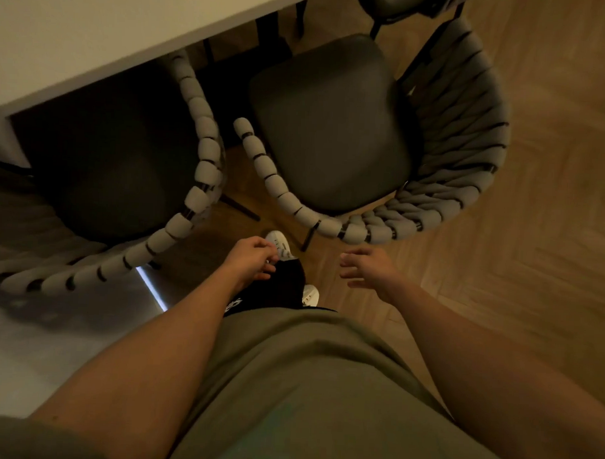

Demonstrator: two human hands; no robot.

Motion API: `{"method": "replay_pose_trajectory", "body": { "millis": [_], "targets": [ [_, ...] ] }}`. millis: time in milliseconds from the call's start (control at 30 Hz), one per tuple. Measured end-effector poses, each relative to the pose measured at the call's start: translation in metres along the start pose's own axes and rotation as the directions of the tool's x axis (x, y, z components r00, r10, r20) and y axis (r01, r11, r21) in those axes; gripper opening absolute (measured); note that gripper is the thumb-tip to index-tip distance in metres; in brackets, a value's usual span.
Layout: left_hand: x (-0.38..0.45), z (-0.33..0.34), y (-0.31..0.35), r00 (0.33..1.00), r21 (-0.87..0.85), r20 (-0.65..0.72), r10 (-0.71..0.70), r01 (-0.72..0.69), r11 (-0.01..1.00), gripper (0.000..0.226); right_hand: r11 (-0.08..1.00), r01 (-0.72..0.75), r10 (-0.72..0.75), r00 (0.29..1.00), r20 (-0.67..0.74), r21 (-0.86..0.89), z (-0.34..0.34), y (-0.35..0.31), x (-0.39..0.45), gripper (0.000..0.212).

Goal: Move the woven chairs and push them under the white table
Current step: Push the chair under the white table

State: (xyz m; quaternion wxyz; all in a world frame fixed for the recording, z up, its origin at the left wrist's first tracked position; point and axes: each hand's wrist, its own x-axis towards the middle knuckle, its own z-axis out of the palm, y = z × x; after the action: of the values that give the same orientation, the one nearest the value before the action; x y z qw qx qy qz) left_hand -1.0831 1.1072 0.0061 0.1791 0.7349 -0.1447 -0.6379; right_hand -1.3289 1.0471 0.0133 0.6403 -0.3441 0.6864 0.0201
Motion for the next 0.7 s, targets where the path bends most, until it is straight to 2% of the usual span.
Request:
{"method": "replay_pose_trajectory", "body": {
  "millis": [233,400,500,567,700],
  "targets": [
    [0.023,0.017,0.037,0.999,0.014,0.029,-0.015,0.015,1.0,0.016,0.999,-0.016,0.017,1.0,0.015,-0.042,-0.039,-0.039,0.024,0.015],
    [0.028,0.042,0.047,0.998,-0.061,-0.002,-0.057,0.057,0.997,0.015,0.998,-0.009,0.012,0.999,0.052,-0.055,-0.068,-0.056,0.038,0.016],
    [0.031,0.065,0.041,0.99,-0.186,-0.039,-0.133,0.123,0.975,0.012,0.995,-0.008,0.017,0.996,0.085,-0.104,-0.097,-0.061,0.051,0.015],
    [0.03,0.085,0.038,0.979,-0.311,-0.07,-0.19,0.16,0.937,0.02,0.99,0.004,0.012,0.994,0.112,-0.144,-0.121,-0.065,0.06,0.018],
    [0.023,0.139,0.039,0.952,-0.59,-0.108,-0.286,0.17,0.789,0.034,0.975,0.029,0.009,0.985,0.171,-0.221,-0.173,-0.072,0.079,0.019]
  ]
}}
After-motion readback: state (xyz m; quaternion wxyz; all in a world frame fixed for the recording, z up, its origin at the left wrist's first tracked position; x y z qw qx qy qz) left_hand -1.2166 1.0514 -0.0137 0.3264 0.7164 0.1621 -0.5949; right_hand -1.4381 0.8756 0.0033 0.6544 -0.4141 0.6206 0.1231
